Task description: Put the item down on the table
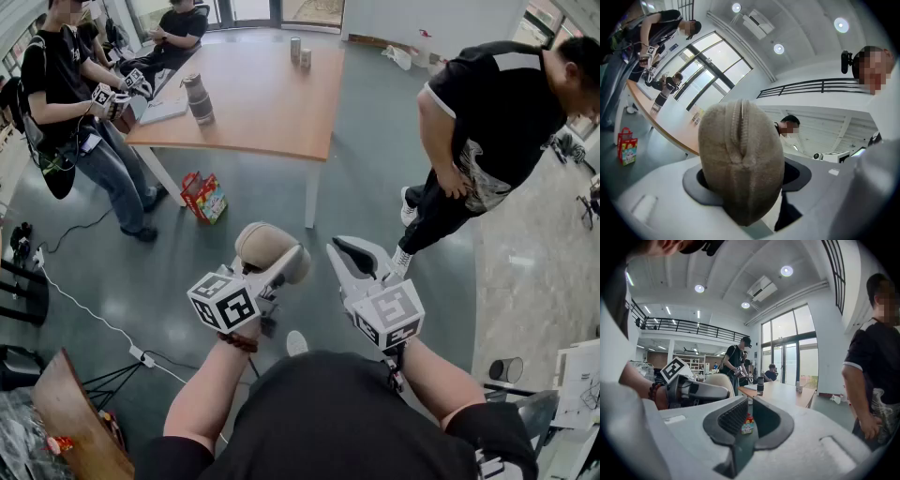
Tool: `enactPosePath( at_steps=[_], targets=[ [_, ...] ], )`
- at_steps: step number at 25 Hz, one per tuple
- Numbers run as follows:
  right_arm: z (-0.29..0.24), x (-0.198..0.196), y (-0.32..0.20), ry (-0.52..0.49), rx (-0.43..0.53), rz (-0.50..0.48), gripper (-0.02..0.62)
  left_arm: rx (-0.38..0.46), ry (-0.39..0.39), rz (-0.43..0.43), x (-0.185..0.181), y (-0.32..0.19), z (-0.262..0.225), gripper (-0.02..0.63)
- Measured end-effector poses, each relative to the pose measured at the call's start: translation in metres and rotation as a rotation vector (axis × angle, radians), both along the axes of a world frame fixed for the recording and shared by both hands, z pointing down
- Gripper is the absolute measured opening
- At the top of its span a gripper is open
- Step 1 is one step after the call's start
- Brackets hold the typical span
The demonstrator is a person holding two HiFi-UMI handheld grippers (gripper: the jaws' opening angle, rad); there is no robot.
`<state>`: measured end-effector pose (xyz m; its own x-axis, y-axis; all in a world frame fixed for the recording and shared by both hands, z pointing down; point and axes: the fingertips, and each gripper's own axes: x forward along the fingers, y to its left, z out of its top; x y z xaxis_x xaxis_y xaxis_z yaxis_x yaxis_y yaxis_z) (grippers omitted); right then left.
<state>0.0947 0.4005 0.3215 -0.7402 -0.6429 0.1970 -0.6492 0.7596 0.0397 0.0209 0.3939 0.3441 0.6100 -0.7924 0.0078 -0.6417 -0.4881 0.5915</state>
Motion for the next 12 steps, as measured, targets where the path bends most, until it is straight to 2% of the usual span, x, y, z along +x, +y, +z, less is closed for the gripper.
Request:
enactPosePath(
  at_steps=[4,12],
  targets=[
    [-0.001,-0.018,-0.015,-0.003,0.002,-0.001,0.034,-0.007,0.010,-0.002,-0.020,-0.016,0.002,0.333],
    [0.007,-0.036,-0.043,0.002,-0.012,-0.011,0.074,-0.029,0.036,0.006,-0.036,-0.052,0.011,0.333]
  ],
)
